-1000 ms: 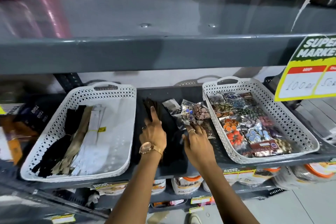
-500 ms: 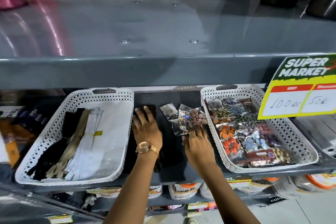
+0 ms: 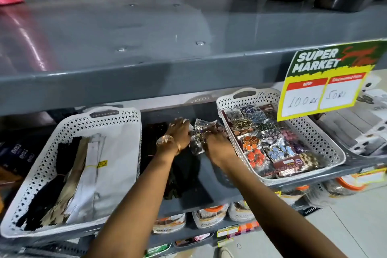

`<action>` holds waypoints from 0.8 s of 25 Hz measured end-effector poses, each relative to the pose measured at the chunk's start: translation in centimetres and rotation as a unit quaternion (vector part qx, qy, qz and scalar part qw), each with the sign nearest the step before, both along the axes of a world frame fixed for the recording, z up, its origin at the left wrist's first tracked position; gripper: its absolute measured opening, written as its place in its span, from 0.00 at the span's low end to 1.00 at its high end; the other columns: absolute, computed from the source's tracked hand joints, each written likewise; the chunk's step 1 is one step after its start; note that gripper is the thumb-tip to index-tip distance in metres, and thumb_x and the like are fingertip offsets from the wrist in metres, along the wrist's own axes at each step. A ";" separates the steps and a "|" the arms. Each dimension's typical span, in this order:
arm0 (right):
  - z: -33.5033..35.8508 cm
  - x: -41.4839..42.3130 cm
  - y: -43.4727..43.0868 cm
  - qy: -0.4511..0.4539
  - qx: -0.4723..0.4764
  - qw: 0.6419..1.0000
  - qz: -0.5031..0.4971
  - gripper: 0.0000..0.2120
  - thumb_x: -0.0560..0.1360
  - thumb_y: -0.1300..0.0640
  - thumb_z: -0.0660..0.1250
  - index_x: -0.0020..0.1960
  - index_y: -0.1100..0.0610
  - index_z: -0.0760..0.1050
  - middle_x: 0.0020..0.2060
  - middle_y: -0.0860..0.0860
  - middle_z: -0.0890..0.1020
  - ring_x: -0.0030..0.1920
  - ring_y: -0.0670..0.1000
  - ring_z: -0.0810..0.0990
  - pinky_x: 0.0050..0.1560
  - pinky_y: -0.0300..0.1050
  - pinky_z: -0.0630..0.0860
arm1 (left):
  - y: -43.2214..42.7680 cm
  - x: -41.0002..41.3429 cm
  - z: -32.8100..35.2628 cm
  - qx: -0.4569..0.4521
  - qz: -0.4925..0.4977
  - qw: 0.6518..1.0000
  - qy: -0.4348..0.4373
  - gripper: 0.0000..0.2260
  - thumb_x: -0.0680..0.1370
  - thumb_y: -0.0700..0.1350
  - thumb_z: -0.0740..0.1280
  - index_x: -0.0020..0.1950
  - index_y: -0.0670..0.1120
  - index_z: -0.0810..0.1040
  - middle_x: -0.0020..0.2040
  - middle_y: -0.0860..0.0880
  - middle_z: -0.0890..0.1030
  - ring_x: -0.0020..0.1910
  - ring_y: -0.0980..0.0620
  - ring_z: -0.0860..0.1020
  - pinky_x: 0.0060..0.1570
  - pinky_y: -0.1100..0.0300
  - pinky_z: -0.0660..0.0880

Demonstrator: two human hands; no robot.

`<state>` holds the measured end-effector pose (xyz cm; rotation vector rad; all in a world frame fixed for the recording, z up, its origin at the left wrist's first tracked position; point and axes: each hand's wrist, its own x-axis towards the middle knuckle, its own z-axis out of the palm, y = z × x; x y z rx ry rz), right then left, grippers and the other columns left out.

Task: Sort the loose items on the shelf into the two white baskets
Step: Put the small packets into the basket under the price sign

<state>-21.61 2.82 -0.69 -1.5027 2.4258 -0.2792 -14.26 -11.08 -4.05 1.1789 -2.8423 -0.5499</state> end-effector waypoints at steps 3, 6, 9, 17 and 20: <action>-2.3 0.5 -1.1 0.028 0.004 1.000 0.010 0.25 0.79 0.52 0.57 0.73 0.59 0.59 0.77 0.59 0.54 0.77 0.60 0.49 0.75 0.59 0.55 | -0.2 -1.8 -1.5 0.065 -0.017 0.996 -0.061 0.27 0.81 0.47 0.55 0.77 0.44 0.50 0.79 0.39 0.49 0.78 0.40 0.47 0.77 0.47 0.48; -4.7 1.3 -0.3 0.029 0.001 0.999 -0.030 0.31 0.79 0.54 0.52 0.77 0.60 0.43 0.78 0.58 0.48 0.77 0.60 0.43 0.76 0.57 0.44 | 1.7 -2.5 -3.2 0.070 -0.010 0.998 -0.005 0.27 0.82 0.48 0.50 0.78 0.41 0.44 0.79 0.41 0.44 0.78 0.43 0.42 0.78 0.48 0.41; -5.7 2.0 0.8 0.012 -0.025 0.999 -0.046 0.31 0.78 0.55 0.47 0.77 0.60 0.39 0.78 0.57 0.46 0.77 0.57 0.41 0.76 0.53 0.38 | 2.8 -2.0 -3.8 0.068 -0.010 0.997 0.039 0.27 0.82 0.49 0.49 0.77 0.41 0.44 0.79 0.43 0.45 0.79 0.47 0.43 0.78 0.50 0.39; -4.1 2.9 1.3 0.110 -0.094 0.986 -0.076 0.28 0.69 0.36 0.65 0.57 0.57 0.78 0.60 0.57 0.79 0.61 0.60 0.73 0.59 0.55 0.72 | -1.0 0.4 -1.9 -0.004 -0.015 0.999 0.041 0.13 0.77 0.40 0.59 0.60 0.43 0.75 0.66 0.40 0.74 0.66 0.41 0.71 0.69 0.49 0.65; -3.3 4.0 0.9 0.129 -0.045 0.988 -0.067 0.23 0.60 0.36 0.73 0.47 0.51 0.83 0.45 0.56 0.85 0.51 0.60 0.80 0.52 0.54 0.76 | -1.2 0.9 -1.2 -0.021 -0.008 0.999 0.046 0.06 0.74 0.41 0.64 0.49 0.45 0.79 0.57 0.39 0.80 0.57 0.39 0.78 0.56 0.52 0.73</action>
